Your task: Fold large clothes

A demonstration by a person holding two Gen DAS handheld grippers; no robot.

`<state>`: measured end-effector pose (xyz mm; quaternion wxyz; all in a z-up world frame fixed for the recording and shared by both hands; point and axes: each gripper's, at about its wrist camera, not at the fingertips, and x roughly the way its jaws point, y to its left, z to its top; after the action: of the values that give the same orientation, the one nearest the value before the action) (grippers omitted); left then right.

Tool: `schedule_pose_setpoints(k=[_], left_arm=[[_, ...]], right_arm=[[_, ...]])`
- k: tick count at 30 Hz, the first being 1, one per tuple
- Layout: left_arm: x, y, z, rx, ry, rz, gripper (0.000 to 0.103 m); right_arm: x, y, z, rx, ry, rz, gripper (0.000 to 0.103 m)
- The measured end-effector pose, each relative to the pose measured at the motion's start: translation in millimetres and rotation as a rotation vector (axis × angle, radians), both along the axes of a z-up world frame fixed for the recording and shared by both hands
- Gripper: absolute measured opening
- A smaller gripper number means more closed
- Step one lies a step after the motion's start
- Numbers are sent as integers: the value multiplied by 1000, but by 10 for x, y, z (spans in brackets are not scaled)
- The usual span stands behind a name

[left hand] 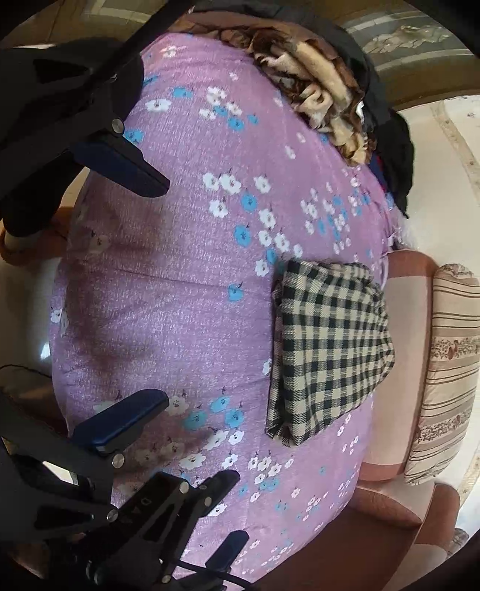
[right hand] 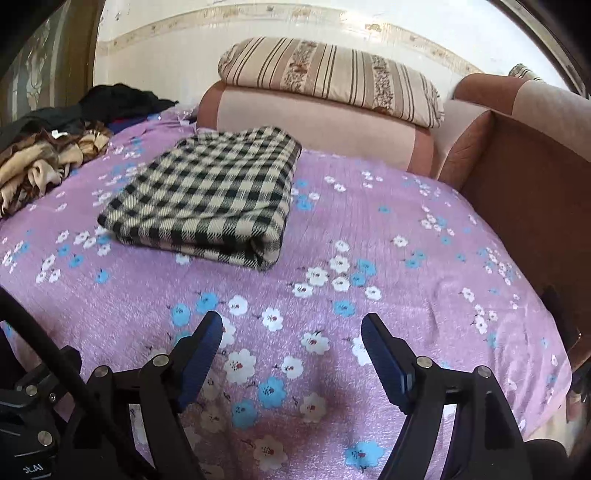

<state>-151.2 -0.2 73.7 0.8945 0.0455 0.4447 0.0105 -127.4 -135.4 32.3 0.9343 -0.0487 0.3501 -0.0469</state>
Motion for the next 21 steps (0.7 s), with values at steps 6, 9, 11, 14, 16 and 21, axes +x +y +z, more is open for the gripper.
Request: schedule_pose_setpoints(k=[6, 9, 11, 14, 16, 21], left_arm=[[-185, -40, 206, 65, -86, -5, 103], [-253, -32, 304, 58, -107, -9, 103], [-320, -21, 384, 54, -125, -10, 103], [-416, -24, 485, 53, -154, -11, 103], [-467, -18, 544, 48, -169, -14, 103], [-543, -33, 631, 29, -178, -26, 103]], right_arm=[[-83, -74, 126, 26, -34, -29, 82], [-173, -84, 189, 34, -54, -36, 82], [-255, -77, 235, 32, -70, -37, 82], [-396, -63, 328, 24, -106, -40, 82], [-502, -64, 415, 22, -136, -44, 83], [-662, -85, 622, 24, -188, -53, 86]])
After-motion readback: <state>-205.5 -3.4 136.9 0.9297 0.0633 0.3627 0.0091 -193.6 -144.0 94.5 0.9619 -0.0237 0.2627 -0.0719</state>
